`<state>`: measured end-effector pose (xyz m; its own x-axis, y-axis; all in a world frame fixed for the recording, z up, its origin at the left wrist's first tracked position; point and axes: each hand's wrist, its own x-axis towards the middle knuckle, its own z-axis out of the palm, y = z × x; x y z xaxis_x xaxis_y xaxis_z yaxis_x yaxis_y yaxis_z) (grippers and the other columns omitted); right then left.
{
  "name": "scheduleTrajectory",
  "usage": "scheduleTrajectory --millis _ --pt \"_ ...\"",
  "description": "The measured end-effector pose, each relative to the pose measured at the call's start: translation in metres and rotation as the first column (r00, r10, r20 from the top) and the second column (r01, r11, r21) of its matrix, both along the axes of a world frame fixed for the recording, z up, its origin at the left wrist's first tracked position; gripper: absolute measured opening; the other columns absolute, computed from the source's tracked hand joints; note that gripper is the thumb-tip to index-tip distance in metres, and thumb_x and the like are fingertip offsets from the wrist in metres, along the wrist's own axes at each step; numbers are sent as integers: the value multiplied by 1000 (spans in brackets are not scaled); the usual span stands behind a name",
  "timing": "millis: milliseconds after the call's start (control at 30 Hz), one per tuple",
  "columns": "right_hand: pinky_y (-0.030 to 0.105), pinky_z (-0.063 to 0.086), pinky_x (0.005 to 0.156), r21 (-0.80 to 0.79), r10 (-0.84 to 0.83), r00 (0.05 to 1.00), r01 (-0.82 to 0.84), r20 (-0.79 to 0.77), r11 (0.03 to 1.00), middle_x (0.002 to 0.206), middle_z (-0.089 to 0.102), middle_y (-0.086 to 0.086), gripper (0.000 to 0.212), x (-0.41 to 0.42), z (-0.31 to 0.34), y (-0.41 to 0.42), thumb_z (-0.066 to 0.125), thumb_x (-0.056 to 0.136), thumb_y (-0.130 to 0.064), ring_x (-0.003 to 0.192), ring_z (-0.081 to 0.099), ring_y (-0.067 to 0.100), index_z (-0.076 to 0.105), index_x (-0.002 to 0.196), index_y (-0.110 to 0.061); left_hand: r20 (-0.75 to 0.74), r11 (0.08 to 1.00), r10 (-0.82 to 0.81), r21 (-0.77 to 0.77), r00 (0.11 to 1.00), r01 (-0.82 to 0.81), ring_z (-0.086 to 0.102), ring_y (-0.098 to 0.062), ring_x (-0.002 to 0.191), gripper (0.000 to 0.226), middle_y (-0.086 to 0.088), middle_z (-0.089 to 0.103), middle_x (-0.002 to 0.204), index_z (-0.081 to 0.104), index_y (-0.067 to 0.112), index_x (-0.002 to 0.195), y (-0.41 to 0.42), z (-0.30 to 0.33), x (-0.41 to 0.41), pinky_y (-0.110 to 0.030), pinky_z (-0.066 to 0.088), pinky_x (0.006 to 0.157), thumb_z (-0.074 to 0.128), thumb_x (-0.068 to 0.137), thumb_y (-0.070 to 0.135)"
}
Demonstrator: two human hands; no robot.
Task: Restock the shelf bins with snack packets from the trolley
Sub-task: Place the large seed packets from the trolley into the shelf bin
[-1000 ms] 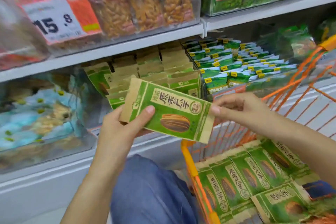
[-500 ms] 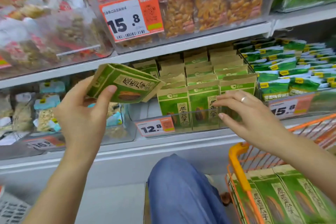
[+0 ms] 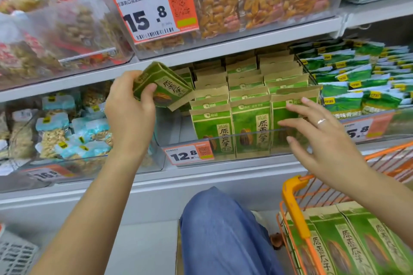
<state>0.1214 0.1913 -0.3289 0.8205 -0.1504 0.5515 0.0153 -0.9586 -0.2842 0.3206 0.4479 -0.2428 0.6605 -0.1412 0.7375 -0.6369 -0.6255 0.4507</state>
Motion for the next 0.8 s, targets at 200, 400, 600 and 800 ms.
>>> scheduleTrajectory --millis 200,400,600,800 --pt "47 27 112 -24 -10 1000 9 -16 1000 140 49 10 39 -5 -5 -5 42 90 -27 139 31 30 64 118 -11 112 994 -31 109 993 19 53 -17 91 15 -10 63 97 66 4 101 6 -23 -10 -9 32 77 65 86 6" --pt "44 20 117 -80 -13 999 9 -50 997 153 34 8 43 -5 -10 -5 47 90 -21 143 24 26 56 132 -13 200 872 118 449 973 -198 52 -37 92 16 -9 66 93 76 16 92 -9 -37 21 -41 35 75 72 78 22" --pt "49 26 113 -77 -28 998 24 -58 997 153 34 8 41 -5 -10 -4 46 90 -22 142 26 27 61 127 -14 118 617 248 746 962 -251 56 -40 102 26 -26 66 98 69 0 100 -49 -13 56 -42 36 92 68 84 21" --pt "46 25 113 -91 -23 998 18 -54 996 153 35 7 45 -6 -9 -4 37 92 -28 142 26 27 63 125 -14 47 535 345 811 937 -238 36 -41 133 59 -21 41 143 44 9 139 -70 -15 91 -48 30 108 65 87 31"
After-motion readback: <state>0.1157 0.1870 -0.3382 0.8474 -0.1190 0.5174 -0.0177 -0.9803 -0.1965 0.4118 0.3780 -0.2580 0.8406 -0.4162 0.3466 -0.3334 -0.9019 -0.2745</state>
